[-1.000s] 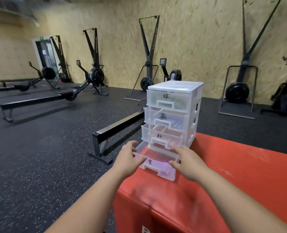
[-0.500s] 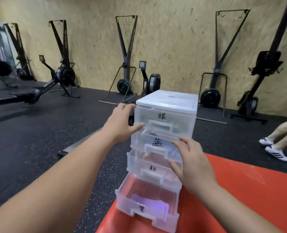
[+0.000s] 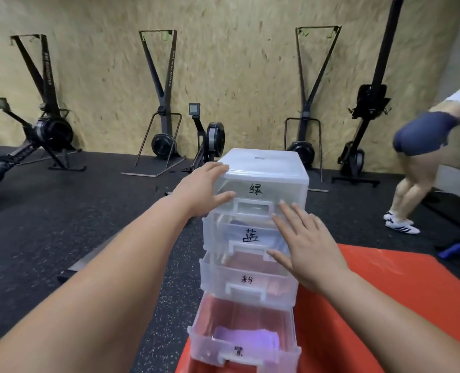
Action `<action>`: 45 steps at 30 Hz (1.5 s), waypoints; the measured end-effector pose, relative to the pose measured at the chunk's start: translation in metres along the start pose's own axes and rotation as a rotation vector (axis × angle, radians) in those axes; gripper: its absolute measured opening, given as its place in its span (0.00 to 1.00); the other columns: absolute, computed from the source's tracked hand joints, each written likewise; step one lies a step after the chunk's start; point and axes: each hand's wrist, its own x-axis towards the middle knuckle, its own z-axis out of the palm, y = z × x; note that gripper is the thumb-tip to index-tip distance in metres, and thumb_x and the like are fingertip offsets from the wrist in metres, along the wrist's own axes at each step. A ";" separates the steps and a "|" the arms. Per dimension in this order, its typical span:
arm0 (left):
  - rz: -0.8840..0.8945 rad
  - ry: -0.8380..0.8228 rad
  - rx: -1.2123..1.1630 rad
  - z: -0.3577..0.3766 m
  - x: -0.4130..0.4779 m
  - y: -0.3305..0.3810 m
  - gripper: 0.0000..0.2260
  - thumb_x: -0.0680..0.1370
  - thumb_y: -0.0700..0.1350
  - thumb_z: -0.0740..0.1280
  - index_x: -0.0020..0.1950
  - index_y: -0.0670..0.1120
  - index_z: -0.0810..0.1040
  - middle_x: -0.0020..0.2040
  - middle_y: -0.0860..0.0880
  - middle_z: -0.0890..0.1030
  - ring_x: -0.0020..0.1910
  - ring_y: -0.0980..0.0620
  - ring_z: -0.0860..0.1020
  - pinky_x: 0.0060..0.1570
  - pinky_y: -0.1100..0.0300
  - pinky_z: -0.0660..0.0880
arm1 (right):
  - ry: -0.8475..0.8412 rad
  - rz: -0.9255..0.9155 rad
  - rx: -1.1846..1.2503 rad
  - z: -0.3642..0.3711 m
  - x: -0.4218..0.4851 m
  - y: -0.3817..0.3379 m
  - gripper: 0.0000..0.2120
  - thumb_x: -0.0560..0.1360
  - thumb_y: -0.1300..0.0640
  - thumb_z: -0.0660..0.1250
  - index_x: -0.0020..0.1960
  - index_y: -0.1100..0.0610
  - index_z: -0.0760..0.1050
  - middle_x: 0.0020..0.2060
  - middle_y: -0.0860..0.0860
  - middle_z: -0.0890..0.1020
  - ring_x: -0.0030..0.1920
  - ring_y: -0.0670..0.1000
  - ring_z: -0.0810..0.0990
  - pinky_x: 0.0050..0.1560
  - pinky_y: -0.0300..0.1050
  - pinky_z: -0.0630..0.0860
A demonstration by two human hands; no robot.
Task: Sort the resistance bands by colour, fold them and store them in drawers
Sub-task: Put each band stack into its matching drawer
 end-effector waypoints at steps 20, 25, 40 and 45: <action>0.018 0.089 -0.027 0.017 -0.006 -0.009 0.36 0.78 0.64 0.71 0.83 0.54 0.63 0.83 0.56 0.62 0.78 0.50 0.69 0.73 0.47 0.71 | -0.087 -0.138 0.034 0.065 -0.055 -0.022 0.39 0.82 0.33 0.50 0.83 0.57 0.58 0.84 0.52 0.55 0.84 0.54 0.54 0.79 0.59 0.60; 0.029 0.101 -0.006 0.016 -0.006 -0.013 0.37 0.77 0.64 0.72 0.83 0.55 0.64 0.83 0.57 0.63 0.77 0.50 0.70 0.73 0.48 0.70 | -0.111 -0.107 0.048 0.072 -0.033 -0.019 0.39 0.82 0.31 0.47 0.83 0.56 0.60 0.84 0.50 0.57 0.84 0.53 0.55 0.80 0.55 0.54; 0.007 0.219 -0.059 0.030 -0.010 -0.005 0.35 0.77 0.57 0.76 0.81 0.52 0.67 0.81 0.55 0.66 0.76 0.49 0.71 0.72 0.51 0.69 | -0.089 -0.264 0.156 0.063 -0.111 -0.045 0.37 0.83 0.32 0.53 0.81 0.56 0.64 0.83 0.51 0.62 0.83 0.53 0.59 0.78 0.53 0.57; -0.015 0.270 -0.060 0.036 -0.007 -0.003 0.33 0.78 0.52 0.77 0.80 0.52 0.69 0.81 0.56 0.67 0.75 0.49 0.71 0.71 0.54 0.68 | -0.168 -0.251 0.116 0.078 -0.111 -0.034 0.36 0.83 0.32 0.52 0.81 0.56 0.64 0.82 0.51 0.62 0.82 0.53 0.59 0.77 0.54 0.60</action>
